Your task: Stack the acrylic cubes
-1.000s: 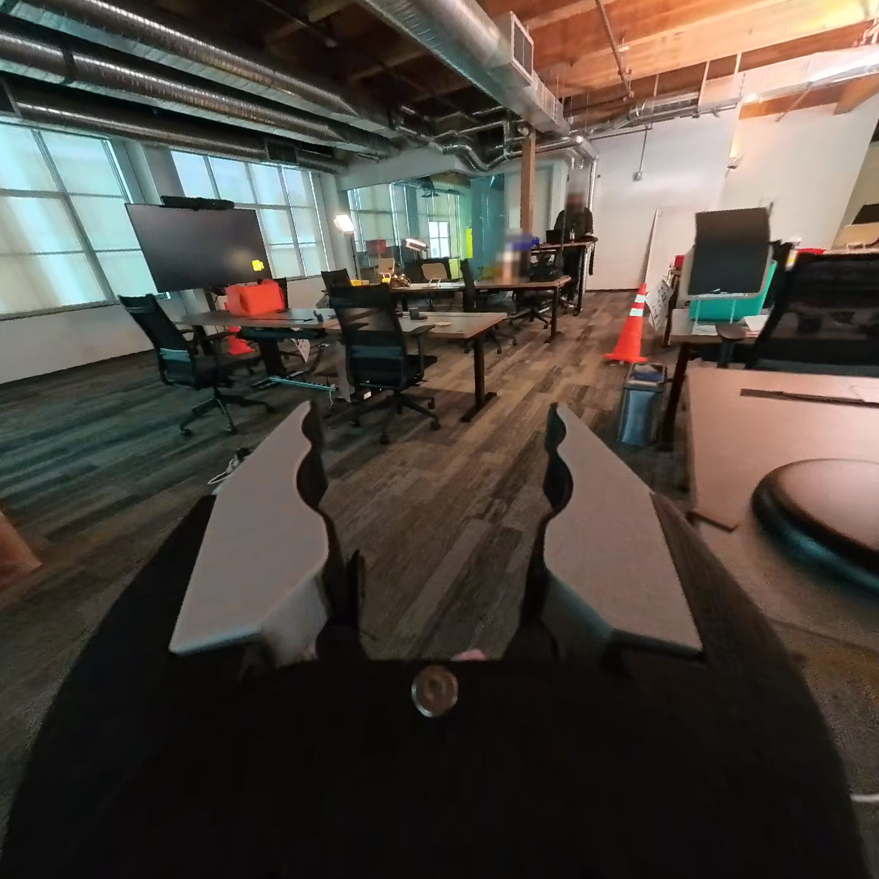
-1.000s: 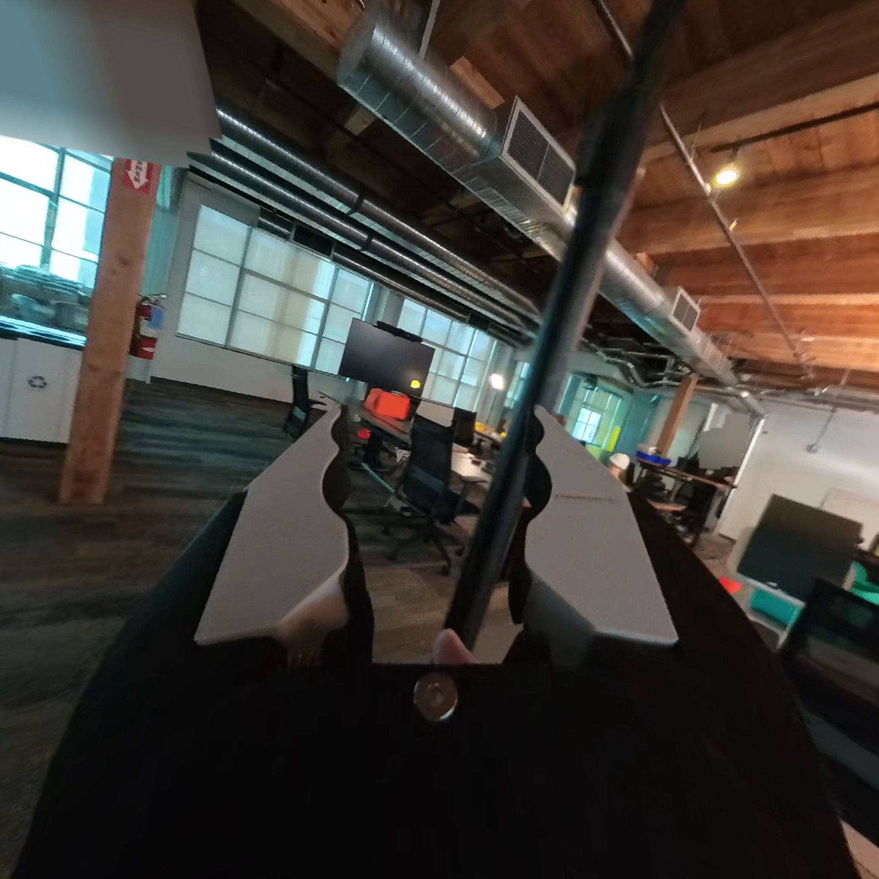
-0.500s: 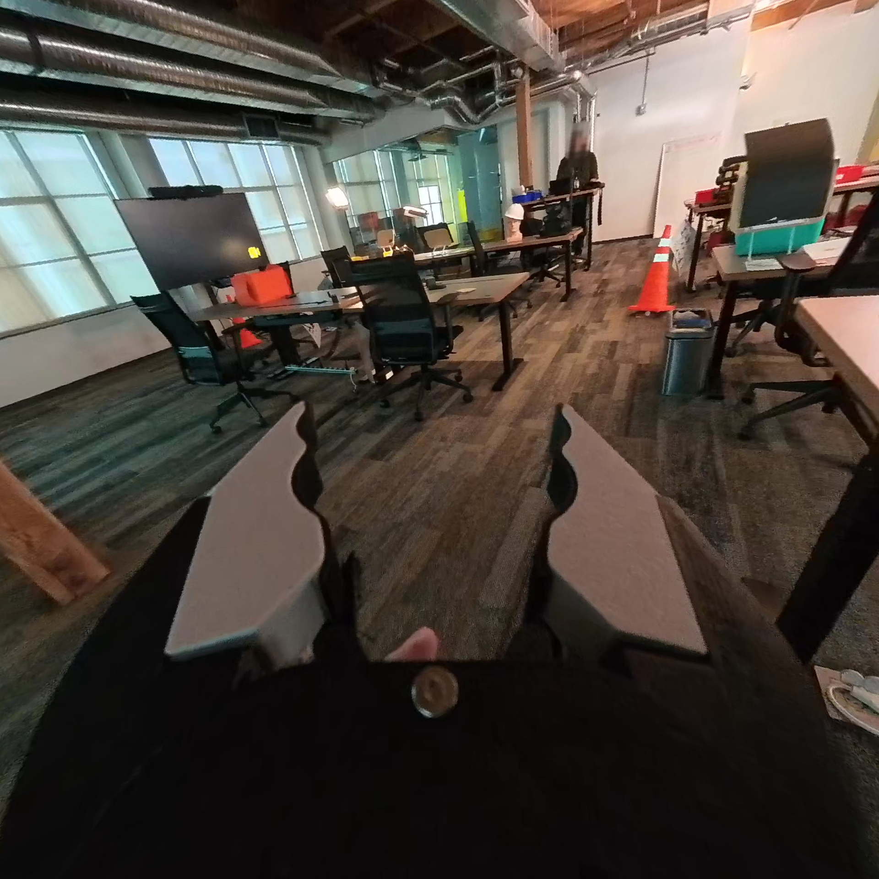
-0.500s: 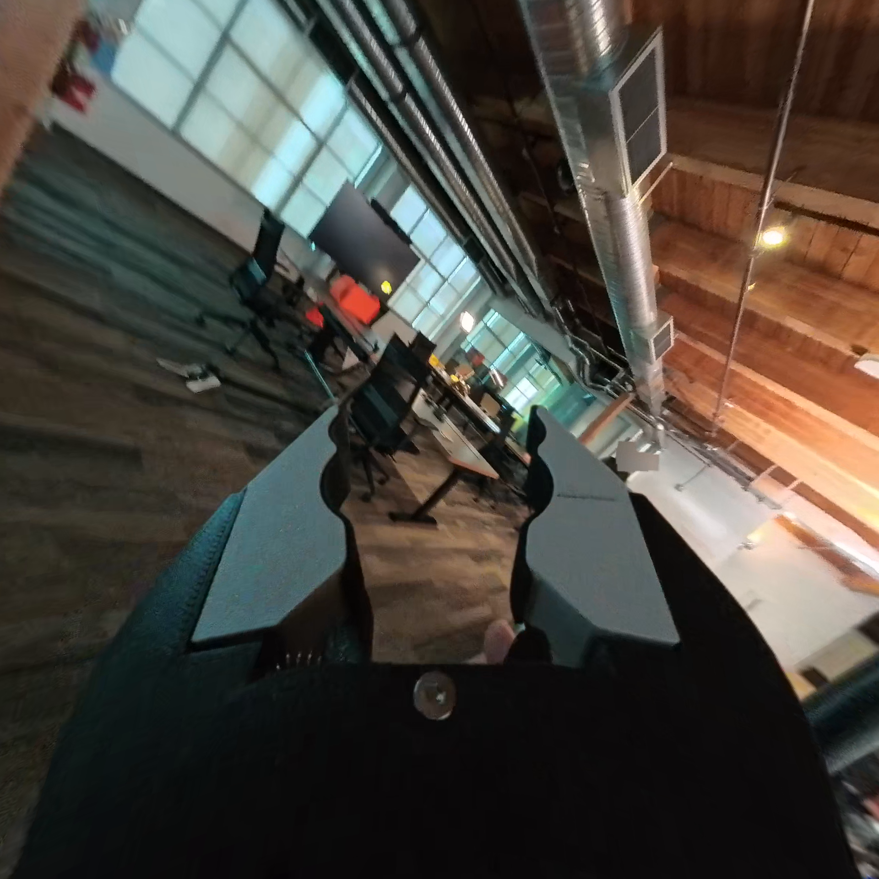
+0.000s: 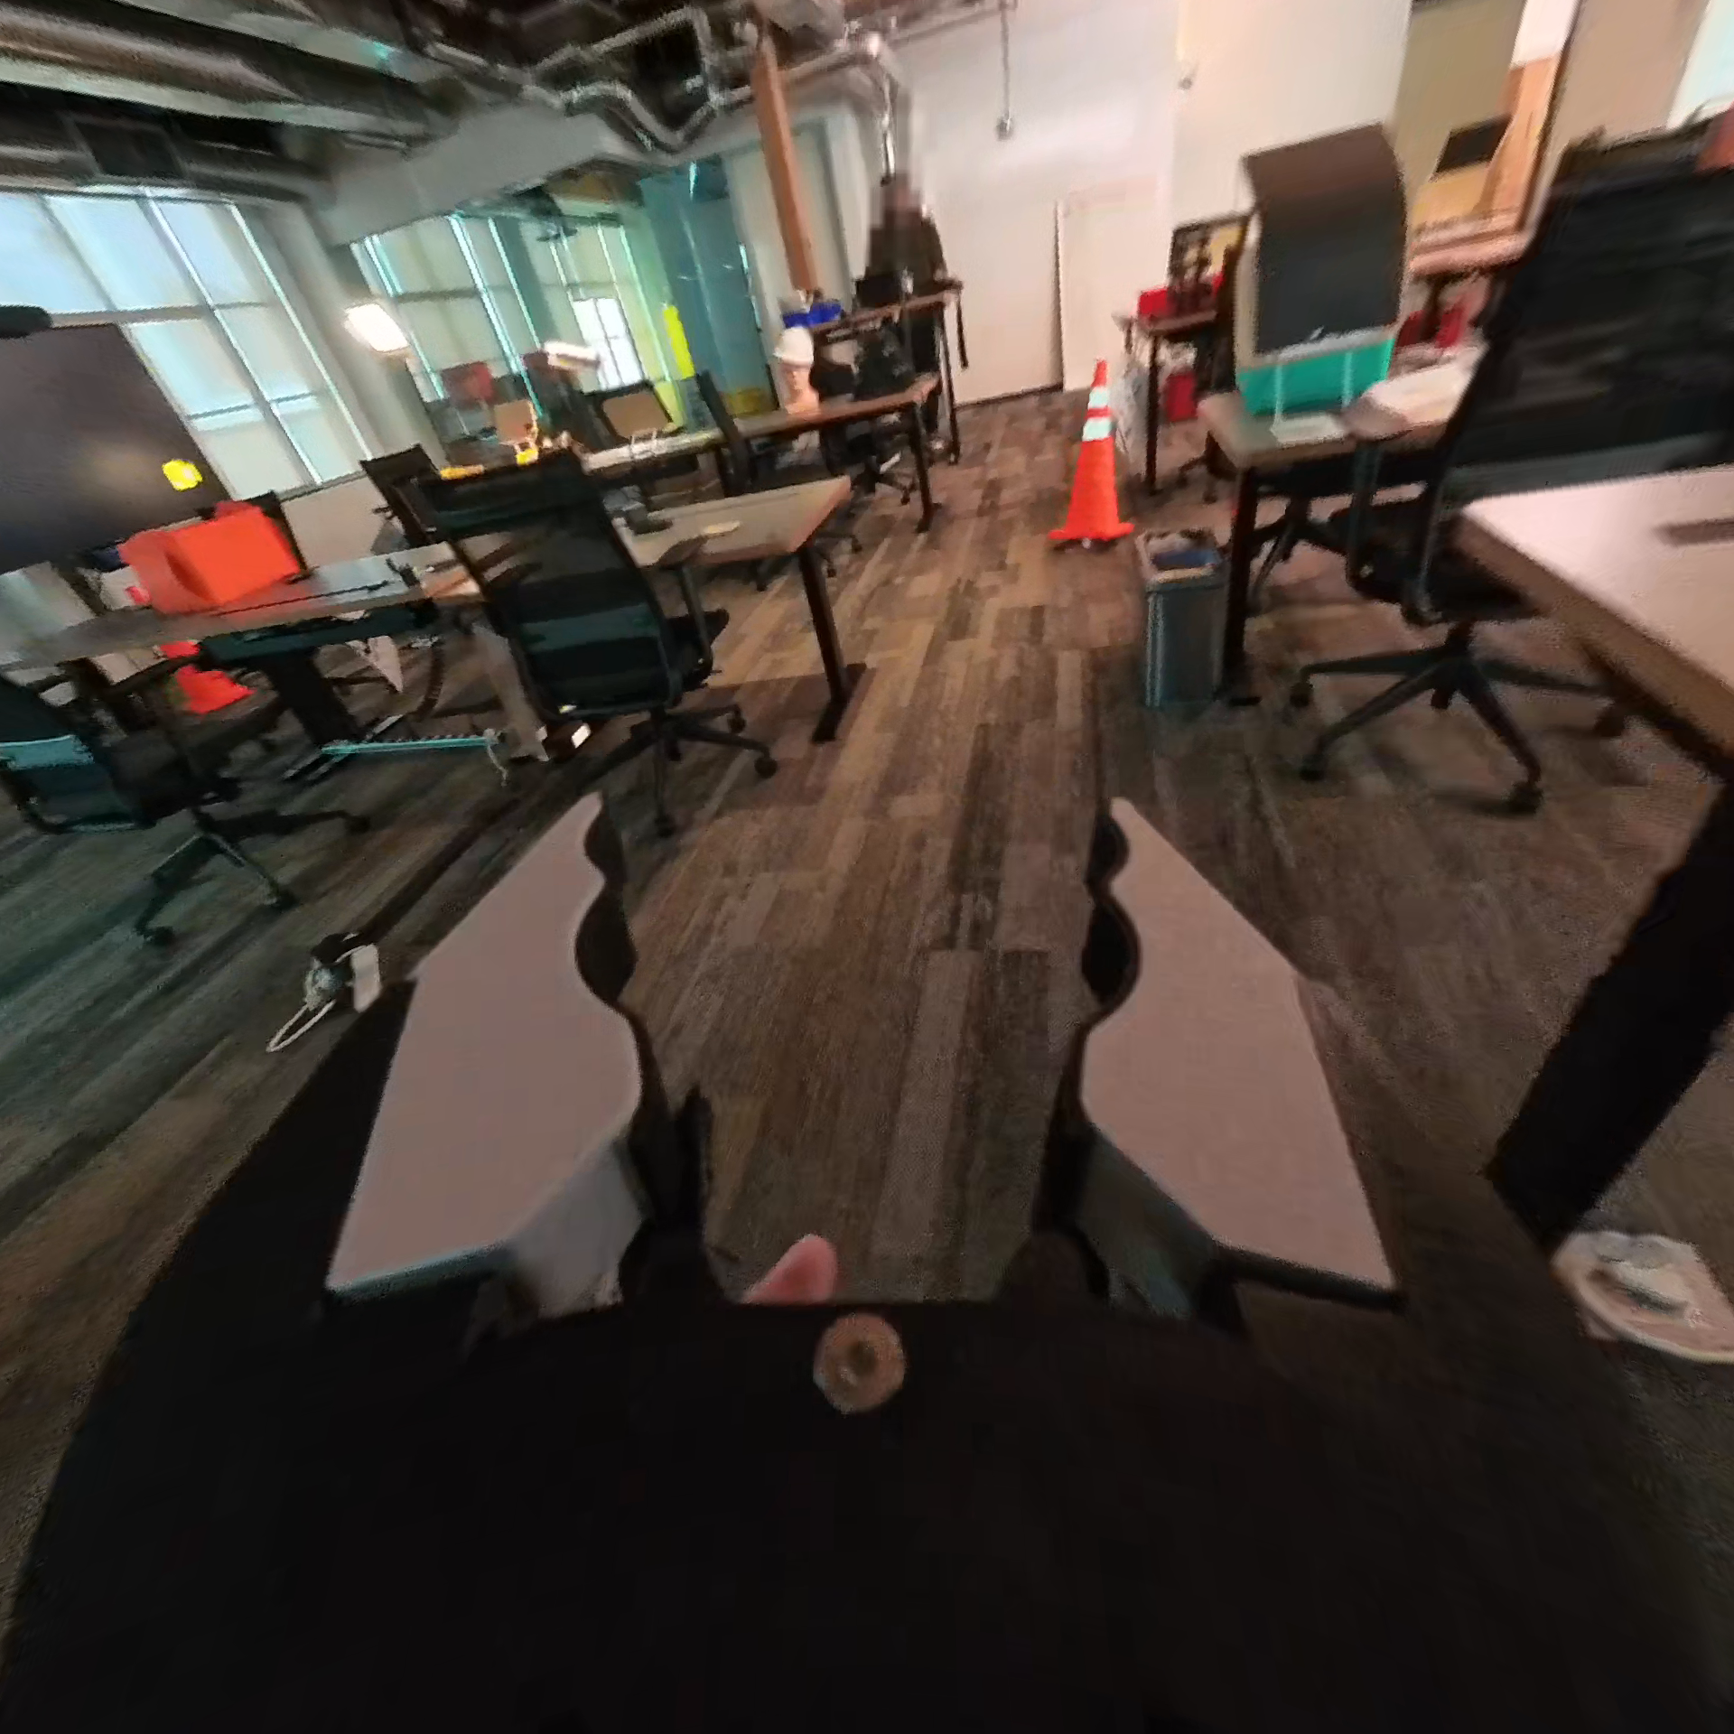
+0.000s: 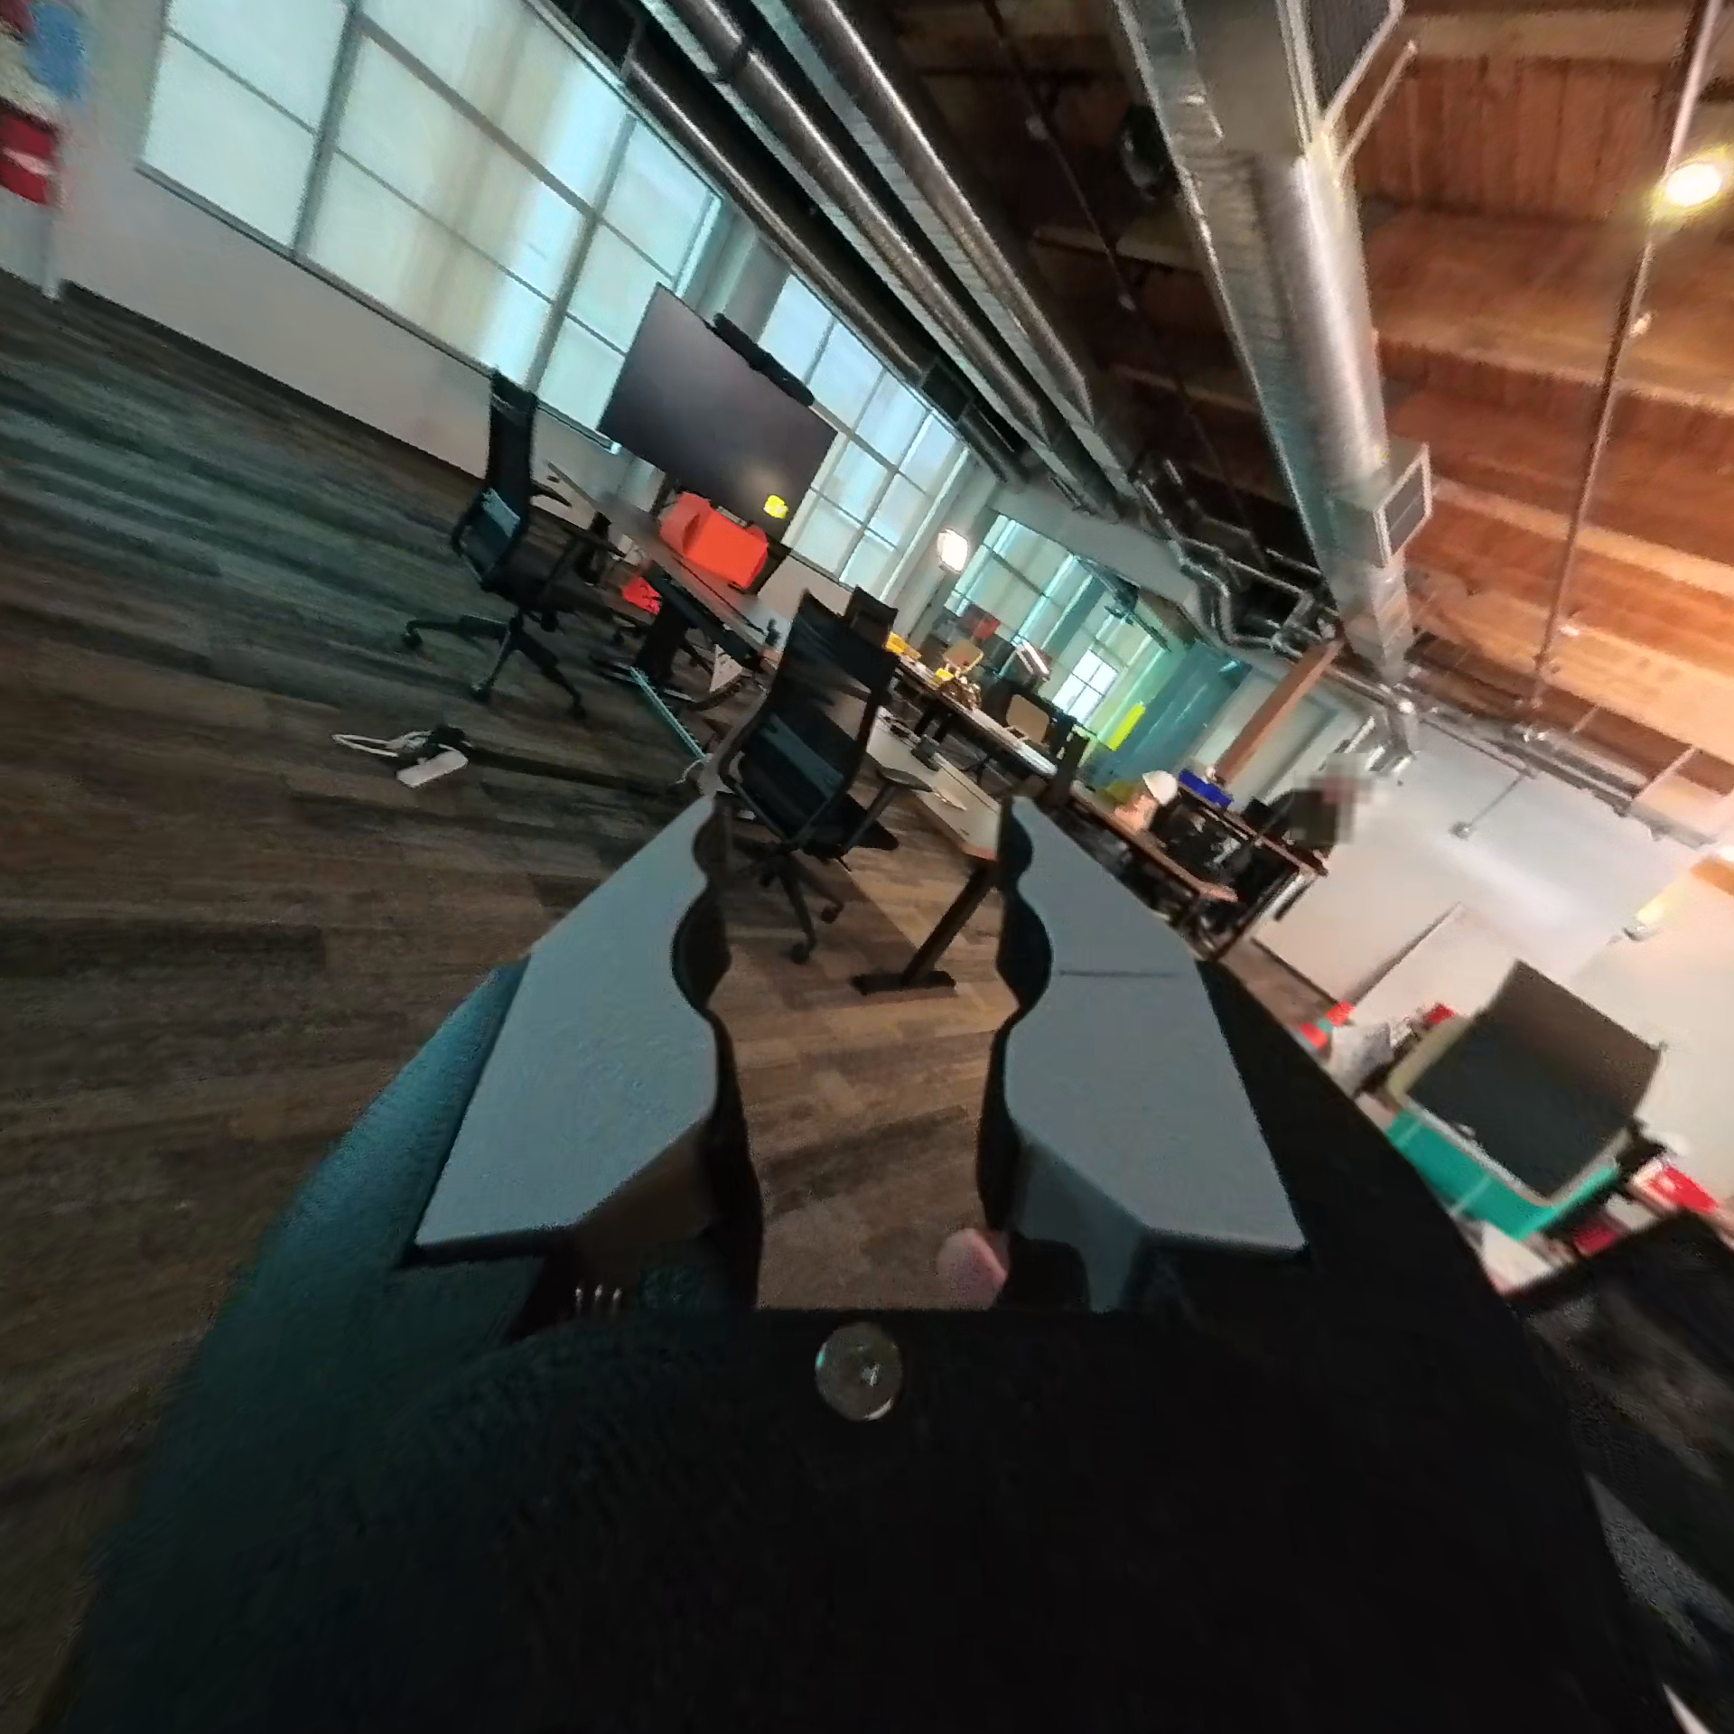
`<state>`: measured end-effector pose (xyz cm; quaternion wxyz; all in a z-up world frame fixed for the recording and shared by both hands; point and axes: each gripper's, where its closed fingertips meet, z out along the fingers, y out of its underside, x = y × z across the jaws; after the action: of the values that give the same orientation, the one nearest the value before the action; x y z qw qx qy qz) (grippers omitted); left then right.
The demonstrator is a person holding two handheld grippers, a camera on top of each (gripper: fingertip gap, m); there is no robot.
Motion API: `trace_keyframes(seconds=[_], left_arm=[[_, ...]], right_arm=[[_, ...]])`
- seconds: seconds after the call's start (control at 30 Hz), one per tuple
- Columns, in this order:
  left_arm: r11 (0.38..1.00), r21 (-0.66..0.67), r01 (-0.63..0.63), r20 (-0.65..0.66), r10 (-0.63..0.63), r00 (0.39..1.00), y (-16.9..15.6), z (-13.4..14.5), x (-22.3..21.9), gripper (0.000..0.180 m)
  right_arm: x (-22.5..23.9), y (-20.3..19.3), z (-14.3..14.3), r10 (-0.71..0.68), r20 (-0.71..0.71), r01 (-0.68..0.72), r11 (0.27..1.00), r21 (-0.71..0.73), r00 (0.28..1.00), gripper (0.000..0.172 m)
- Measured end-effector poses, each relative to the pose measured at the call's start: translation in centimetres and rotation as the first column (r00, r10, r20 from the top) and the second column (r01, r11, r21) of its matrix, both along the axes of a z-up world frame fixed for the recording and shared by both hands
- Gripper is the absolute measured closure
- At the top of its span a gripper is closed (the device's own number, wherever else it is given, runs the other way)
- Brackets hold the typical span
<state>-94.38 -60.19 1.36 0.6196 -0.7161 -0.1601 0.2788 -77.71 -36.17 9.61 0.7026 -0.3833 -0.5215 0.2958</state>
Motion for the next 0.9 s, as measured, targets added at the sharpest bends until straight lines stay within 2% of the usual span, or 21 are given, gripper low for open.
trace_keyframes(seconds=[0.1, 0.2, 0.33, 0.5, 0.63, 0.77, 0.9], left_arm=[[0.992, -0.112, -0.051, 0.041, 0.056, 0.998, 4.8, -1.3, -6.1, 0.1], [0.978, -0.205, -0.033, 0.112, 0.057, 0.992, 10.4, -2.7, -11.3, 0.099], [0.966, -0.245, -0.086, 0.076, 0.107, 0.991, 17.0, -4.1, -18.0, 0.106], [0.951, -0.307, 0.028, 0.151, 0.02, 0.988, 26.9, -8.3, -23.2, 0.109], [0.939, -0.324, 0.115, 0.1, -0.087, 0.991, 35.1, -11.0, -27.3, 0.119], [0.889, -0.394, 0.233, 0.106, -0.208, 0.972, 43.2, -14.5, -30.9, 0.12], [0.795, -0.473, 0.38, 0.174, -0.338, 0.925, 51.1, -16.3, -33.4, 0.12]], right_arm=[[-4.7, 5.0, -1.2, -0.037, 0.015, 0.039, 0.993, -0.111, 0.999, 0.129], [-8.4, 9.6, -2.6, -0.04, 0.059, 0.054, 0.964, -0.262, 0.997, 0.131], [-11.1, 14.8, -4.4, -0.075, 0.088, 0.102, 0.927, -0.362, 0.993, 0.133], [-13.8, 20.0, -7.3, -0.122, 0.171, 0.182, 0.901, -0.394, 0.978, 0.134], [-16.4, 24.1, -9.9, -0.188, 0.191, 0.255, 0.859, -0.444, 0.963, 0.135], [-19.5, 28.5, -12.3, -0.29, 0.216, 0.36, 0.799, -0.483, 0.933, 0.136], [-21.8, 32.2, -13.0, -0.402, 0.238, 0.465, 0.705, -0.535, 0.884, 0.136]])
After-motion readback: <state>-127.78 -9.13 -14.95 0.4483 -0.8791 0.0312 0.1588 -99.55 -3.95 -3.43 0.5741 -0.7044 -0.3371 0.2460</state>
